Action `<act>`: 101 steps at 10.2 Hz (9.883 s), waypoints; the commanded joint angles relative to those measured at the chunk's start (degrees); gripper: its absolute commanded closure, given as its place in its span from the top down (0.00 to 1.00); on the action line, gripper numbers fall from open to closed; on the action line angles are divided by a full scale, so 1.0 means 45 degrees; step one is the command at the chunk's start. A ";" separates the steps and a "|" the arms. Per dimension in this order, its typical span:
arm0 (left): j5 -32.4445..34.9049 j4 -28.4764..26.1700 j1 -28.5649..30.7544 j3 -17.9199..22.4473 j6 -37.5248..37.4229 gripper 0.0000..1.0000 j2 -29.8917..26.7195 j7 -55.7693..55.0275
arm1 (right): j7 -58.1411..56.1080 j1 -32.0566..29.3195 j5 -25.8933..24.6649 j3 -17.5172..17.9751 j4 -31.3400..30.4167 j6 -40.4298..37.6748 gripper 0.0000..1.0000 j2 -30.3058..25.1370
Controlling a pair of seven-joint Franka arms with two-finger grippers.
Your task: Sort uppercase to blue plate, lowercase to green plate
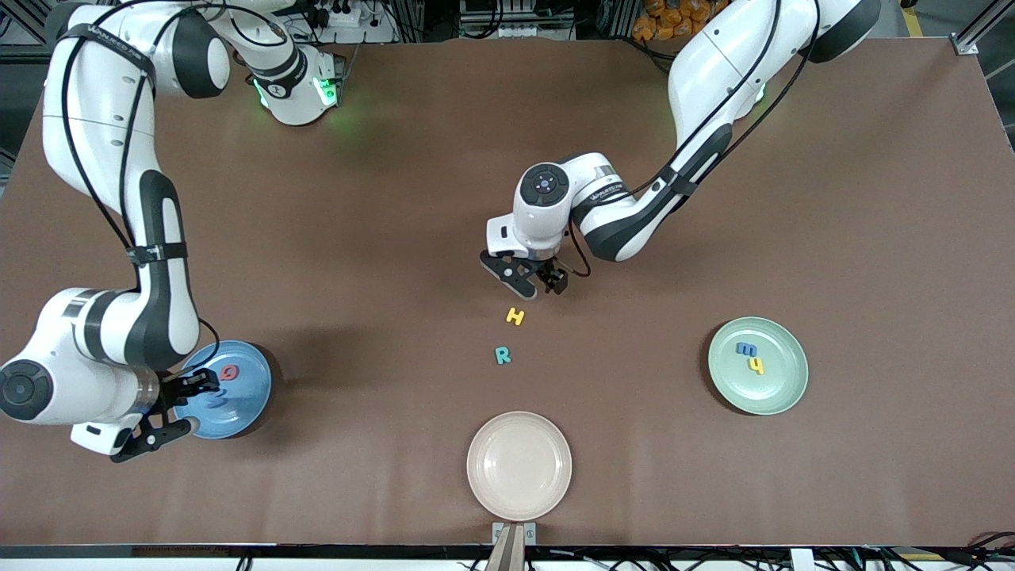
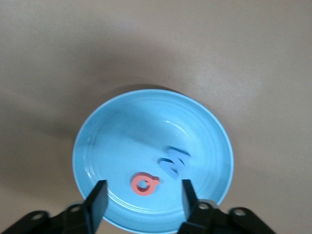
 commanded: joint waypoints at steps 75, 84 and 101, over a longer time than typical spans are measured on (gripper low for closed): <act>-0.2746 -0.0489 0.6666 0.0353 -0.2326 1.00 -0.2620 -0.3496 | 1.4807 0.6279 -0.3095 0.2677 0.0363 0.4781 0.00 0.1436; -0.2591 -0.0606 0.1555 -0.0683 -0.2170 1.00 -0.1744 -0.5256 | 0.6396 0.1193 -0.3485 0.3135 0.0363 0.0964 0.00 -0.0089; -0.0578 -0.3065 -0.0719 -0.0976 0.1209 1.00 -0.0744 -1.9184 | 0.2948 -0.0921 -0.1982 0.3191 -0.0808 0.0494 1.00 0.0222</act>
